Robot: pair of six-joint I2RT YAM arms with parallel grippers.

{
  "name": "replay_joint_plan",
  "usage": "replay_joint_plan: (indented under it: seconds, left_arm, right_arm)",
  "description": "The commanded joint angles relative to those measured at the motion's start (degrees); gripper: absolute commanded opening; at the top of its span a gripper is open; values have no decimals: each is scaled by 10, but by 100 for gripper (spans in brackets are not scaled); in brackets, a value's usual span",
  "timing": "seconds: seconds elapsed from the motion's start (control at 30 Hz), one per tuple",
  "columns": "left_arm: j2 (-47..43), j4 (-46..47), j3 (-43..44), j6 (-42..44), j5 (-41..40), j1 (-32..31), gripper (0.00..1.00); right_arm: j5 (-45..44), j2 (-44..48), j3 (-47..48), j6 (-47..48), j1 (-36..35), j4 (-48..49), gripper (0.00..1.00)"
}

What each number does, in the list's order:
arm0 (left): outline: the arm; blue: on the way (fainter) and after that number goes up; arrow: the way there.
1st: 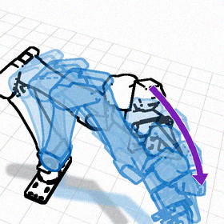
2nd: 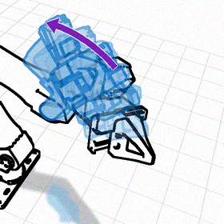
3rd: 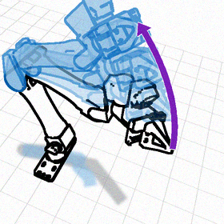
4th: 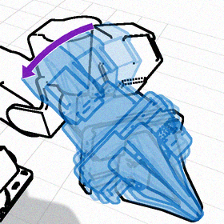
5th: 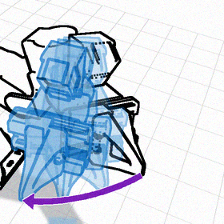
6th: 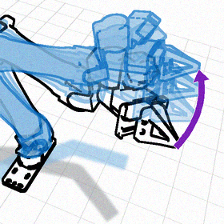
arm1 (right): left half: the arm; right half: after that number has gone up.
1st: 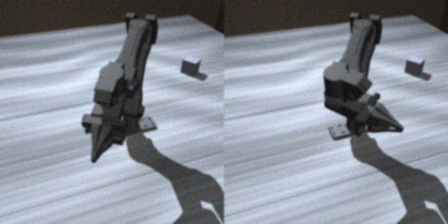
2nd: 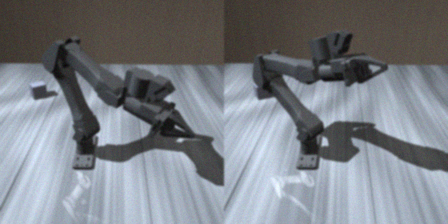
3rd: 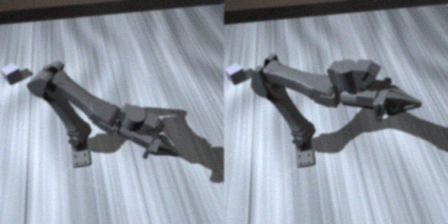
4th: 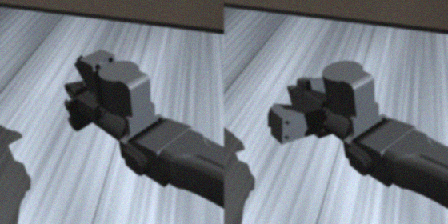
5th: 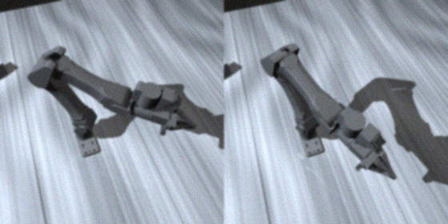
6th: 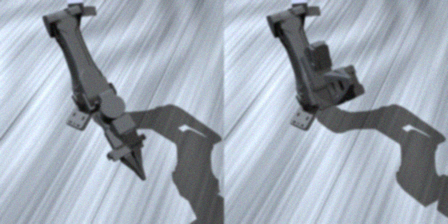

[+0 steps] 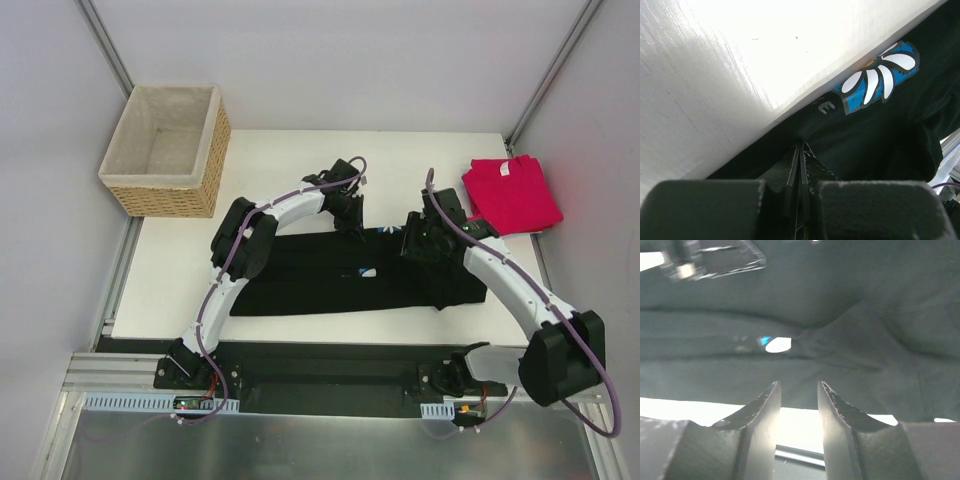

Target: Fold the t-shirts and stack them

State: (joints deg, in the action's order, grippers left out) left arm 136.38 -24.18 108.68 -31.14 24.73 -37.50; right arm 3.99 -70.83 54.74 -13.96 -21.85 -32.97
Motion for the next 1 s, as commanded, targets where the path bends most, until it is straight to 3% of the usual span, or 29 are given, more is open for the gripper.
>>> replay_joint_plan:
  seconds: [0.0,0.27,0.8,0.97]
  left_arm:
    - [4,-16,-30,5,-28,-6,0]
    - [-7,-17,-48,10,-34,-5,0]
    - [-24,-16,-70,25,-36,12,0]
    - [-31,-16,-82,26,-35,16,0]
  right_arm:
    - [-45,-72,15,-5,2,30,39]
    - [-60,-178,67,19,20,38,40]
    - [-83,-154,120,39,33,-1,41]
    - [-96,-184,140,54,33,1,40]
